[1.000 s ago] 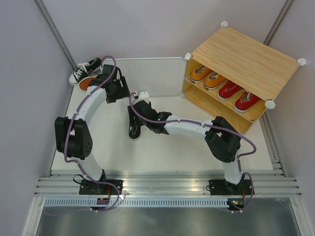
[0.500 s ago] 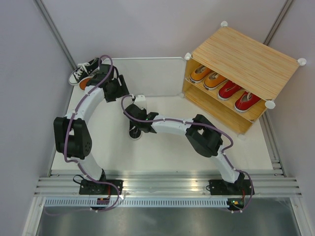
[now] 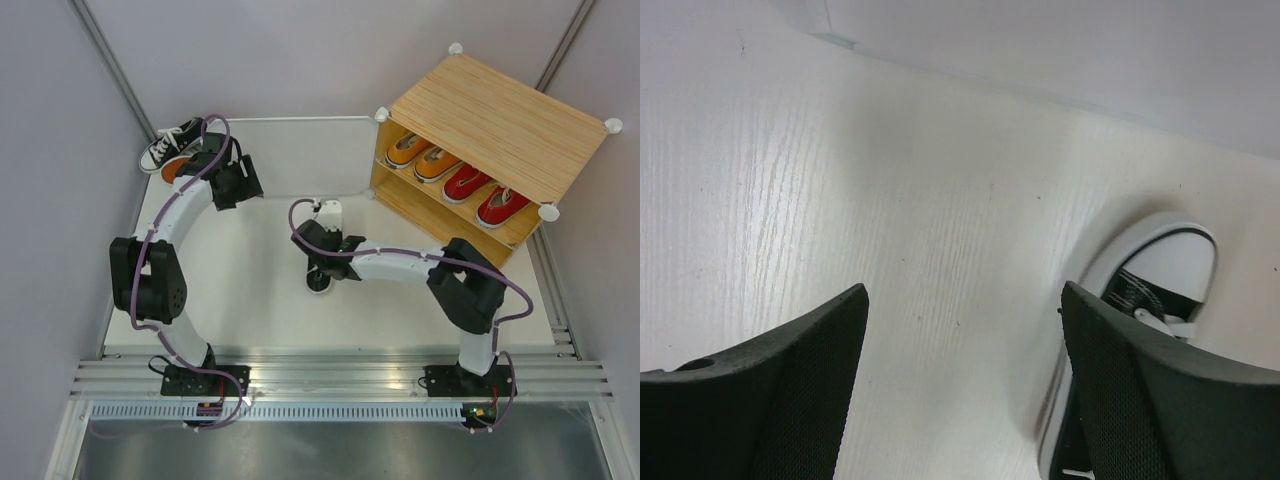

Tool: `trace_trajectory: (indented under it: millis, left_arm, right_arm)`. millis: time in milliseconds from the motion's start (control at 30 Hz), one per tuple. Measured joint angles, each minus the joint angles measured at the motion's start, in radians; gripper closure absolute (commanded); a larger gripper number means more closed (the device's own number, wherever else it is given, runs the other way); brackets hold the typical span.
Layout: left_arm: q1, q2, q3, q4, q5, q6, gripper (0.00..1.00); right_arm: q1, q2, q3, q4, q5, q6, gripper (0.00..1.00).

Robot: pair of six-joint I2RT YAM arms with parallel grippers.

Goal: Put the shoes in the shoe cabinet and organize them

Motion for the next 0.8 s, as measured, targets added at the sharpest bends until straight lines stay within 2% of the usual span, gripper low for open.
trace_trajectory:
  millis: [200, 367, 467, 500, 533, 567, 667, 800]
  left_arm:
    - [0.0, 0.0, 0.0, 0.004, 0.001, 0.0, 0.18]
    - [0.0, 0.0, -0.001, 0.005, 0.014, -0.001, 0.18]
    - [0.0, 0.0, -0.002, 0.005, 0.017, -0.001, 0.18]
    - [0.0, 0.0, -0.002, 0.005, 0.018, -0.001, 0.18]
    - [0.0, 0.0, -0.002, 0.005, 0.018, -0.001, 0.18]
    - [0.0, 0.0, -0.002, 0.005, 0.018, -0.001, 0.18]
    - [0.0, 0.0, -0.002, 0.005, 0.021, -0.001, 0.18]
    - [0.0, 0.0, -0.002, 0.005, 0.024, -0.001, 0.18]
  right_arm:
    - [-0.061, -0.244, -0.254, -0.021, 0.09, 0.125, 0.98]
    - [-0.143, -0.357, -0.369, -0.048, 0.182, 0.283, 0.97]
    - [-0.189, -0.344, -0.369, -0.068, 0.22, 0.367, 0.86]
    - [-0.197, -0.334, -0.365, -0.071, 0.227, 0.387, 0.71]
    - [-0.204, -0.317, -0.357, -0.076, 0.232, 0.409, 0.62]
    - [-0.209, -0.294, -0.342, -0.079, 0.239, 0.425, 0.45]
    - [-0.209, -0.264, -0.307, -0.079, 0.234, 0.431, 0.26]
    - [-0.206, -0.288, -0.288, -0.068, 0.215, 0.378, 0.19]
